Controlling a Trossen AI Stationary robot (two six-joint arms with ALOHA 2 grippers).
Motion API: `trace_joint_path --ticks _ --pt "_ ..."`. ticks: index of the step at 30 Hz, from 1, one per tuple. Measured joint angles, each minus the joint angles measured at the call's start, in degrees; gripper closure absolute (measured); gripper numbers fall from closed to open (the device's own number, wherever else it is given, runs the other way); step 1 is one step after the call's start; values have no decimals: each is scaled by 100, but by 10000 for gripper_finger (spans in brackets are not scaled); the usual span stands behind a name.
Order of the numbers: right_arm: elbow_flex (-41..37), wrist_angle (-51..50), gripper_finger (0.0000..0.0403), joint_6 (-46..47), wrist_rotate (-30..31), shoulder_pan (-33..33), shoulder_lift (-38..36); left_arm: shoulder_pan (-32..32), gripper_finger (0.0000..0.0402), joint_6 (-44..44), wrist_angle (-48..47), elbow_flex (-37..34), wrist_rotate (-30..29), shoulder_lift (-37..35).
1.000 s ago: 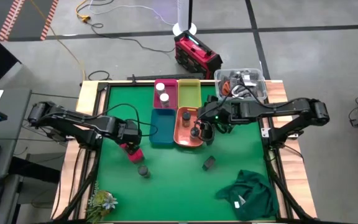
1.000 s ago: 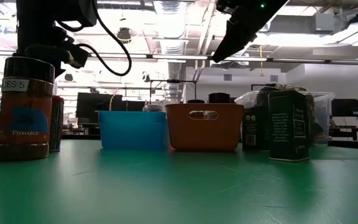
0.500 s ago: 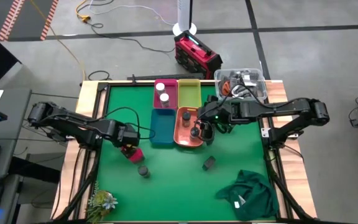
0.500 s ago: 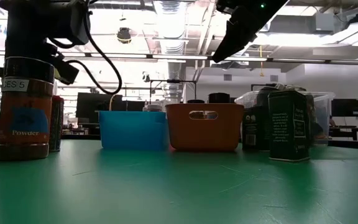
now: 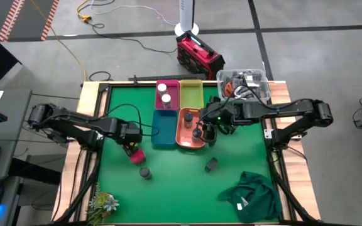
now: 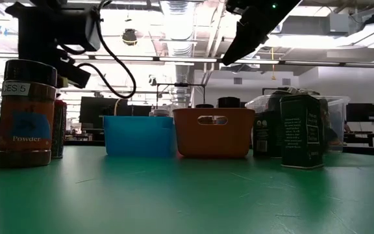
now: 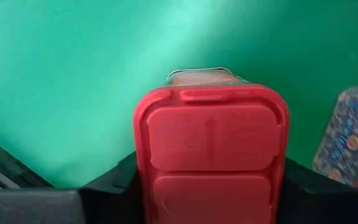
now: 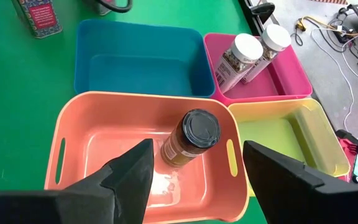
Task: Sort spices by type
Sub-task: Put the top red seasoning can into the yellow tray
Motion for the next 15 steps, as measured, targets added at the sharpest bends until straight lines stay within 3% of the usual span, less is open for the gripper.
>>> trace_joint_path --ticks 5,15 --pt "0 0 127 -1 -1 0 0 598 203 756 -2 238 -46 0" --pt "0 -8 127 -2 -1 -4 0 1920 202 2636 345 1445 -223 0"
